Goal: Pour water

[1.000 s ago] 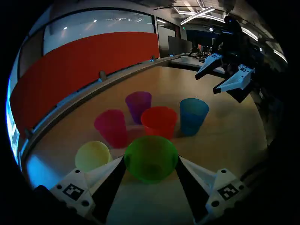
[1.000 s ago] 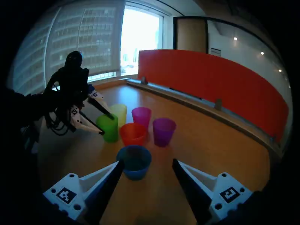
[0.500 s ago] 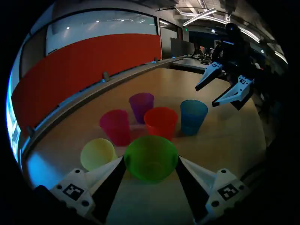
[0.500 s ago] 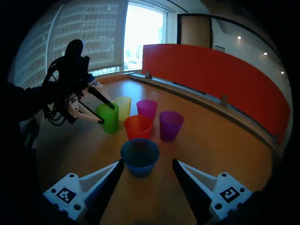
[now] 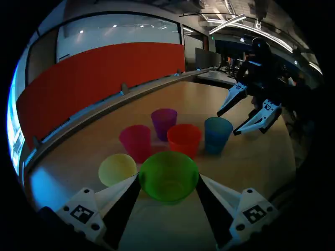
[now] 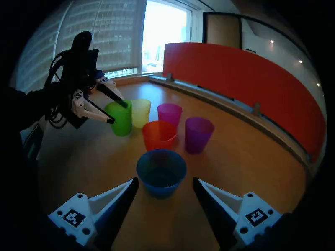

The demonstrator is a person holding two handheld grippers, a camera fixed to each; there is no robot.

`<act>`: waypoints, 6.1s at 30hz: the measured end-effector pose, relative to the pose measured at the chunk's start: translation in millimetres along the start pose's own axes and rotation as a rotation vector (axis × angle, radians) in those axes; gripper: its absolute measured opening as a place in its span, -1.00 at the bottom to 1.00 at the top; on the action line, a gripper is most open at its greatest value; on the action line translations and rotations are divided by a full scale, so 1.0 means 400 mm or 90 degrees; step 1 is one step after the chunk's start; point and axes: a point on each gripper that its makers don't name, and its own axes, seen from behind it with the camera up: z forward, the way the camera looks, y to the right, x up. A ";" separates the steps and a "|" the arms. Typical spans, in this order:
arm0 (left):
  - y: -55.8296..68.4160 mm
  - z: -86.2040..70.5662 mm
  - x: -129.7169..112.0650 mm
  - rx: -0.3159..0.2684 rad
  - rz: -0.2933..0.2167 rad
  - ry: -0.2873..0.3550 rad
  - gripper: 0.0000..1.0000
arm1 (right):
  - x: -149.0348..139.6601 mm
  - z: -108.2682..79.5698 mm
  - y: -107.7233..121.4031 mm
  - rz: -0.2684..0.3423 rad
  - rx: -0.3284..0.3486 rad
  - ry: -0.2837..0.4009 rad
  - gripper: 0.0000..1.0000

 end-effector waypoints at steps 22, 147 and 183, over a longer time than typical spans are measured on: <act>-0.014 -0.038 -0.015 0.015 -0.007 0.007 0.76 | 0.006 0.091 -0.015 -0.017 0.015 -0.007 1.00; -0.006 -0.227 0.252 0.063 -0.047 0.241 0.78 | 0.478 -0.192 -0.020 0.006 -0.042 0.302 0.84; 0.038 -0.149 0.229 0.024 -0.040 0.240 0.78 | 0.628 -0.136 -0.050 -0.208 -0.046 0.297 0.84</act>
